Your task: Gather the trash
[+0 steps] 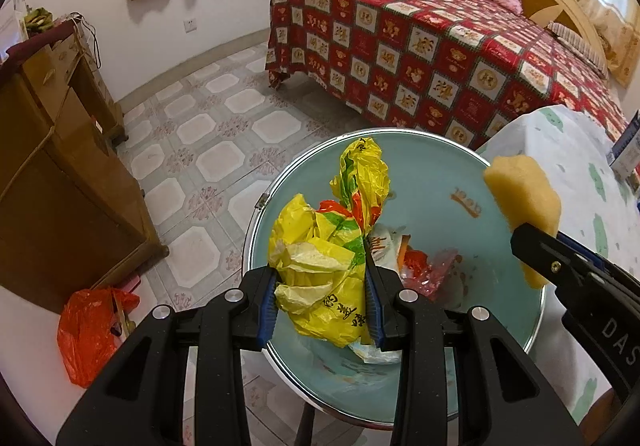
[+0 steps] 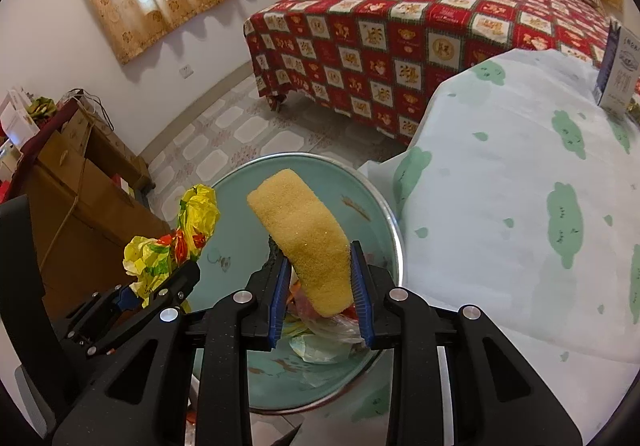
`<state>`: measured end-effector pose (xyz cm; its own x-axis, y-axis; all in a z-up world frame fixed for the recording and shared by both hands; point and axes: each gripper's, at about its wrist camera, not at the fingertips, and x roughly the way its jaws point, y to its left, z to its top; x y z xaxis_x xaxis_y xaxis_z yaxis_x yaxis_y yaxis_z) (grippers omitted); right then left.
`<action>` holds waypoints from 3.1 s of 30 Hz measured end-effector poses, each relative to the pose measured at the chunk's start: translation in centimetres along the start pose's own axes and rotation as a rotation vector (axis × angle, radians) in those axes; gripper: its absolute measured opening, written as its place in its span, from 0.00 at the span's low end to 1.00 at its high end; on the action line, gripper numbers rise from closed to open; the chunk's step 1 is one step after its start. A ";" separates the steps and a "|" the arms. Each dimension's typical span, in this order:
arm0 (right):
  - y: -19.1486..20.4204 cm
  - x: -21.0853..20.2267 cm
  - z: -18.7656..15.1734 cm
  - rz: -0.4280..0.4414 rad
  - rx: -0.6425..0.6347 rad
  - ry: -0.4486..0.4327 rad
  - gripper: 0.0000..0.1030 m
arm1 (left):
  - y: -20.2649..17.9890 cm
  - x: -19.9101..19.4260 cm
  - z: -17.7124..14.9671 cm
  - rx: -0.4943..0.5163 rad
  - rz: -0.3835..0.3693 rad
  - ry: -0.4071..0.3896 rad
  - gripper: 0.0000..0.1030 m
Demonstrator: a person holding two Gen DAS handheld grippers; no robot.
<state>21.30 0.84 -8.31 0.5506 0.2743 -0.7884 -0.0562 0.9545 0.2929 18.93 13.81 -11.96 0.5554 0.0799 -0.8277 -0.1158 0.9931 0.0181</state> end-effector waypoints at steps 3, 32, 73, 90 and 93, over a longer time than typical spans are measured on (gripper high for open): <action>0.1 0.8 0.1 -0.008 -0.008 0.013 0.30 | -0.1 0.4 -0.1 0.008 0.005 0.008 0.34; -4.3 -5.5 -2.1 -0.124 0.060 -0.211 0.86 | -0.5 -4.3 -0.2 0.046 0.089 -0.177 0.83; 1.2 -21.2 -6.7 -0.101 -0.083 -0.587 0.90 | 2.1 -22.1 -3.4 0.021 0.067 -0.519 0.94; 1.4 -21.7 -6.7 -0.095 -0.064 -0.593 0.90 | 2.6 -22.7 -4.0 0.035 0.061 -0.513 0.94; 1.4 -21.7 -6.7 -0.096 -0.064 -0.593 0.90 | 2.4 -22.6 -3.9 0.035 0.061 -0.512 0.94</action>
<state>3.72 -3.01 5.60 0.9252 0.0918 -0.3683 -0.0227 0.9820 0.1877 2.91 14.05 4.66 0.8815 0.1608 -0.4440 -0.1378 0.9869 0.0840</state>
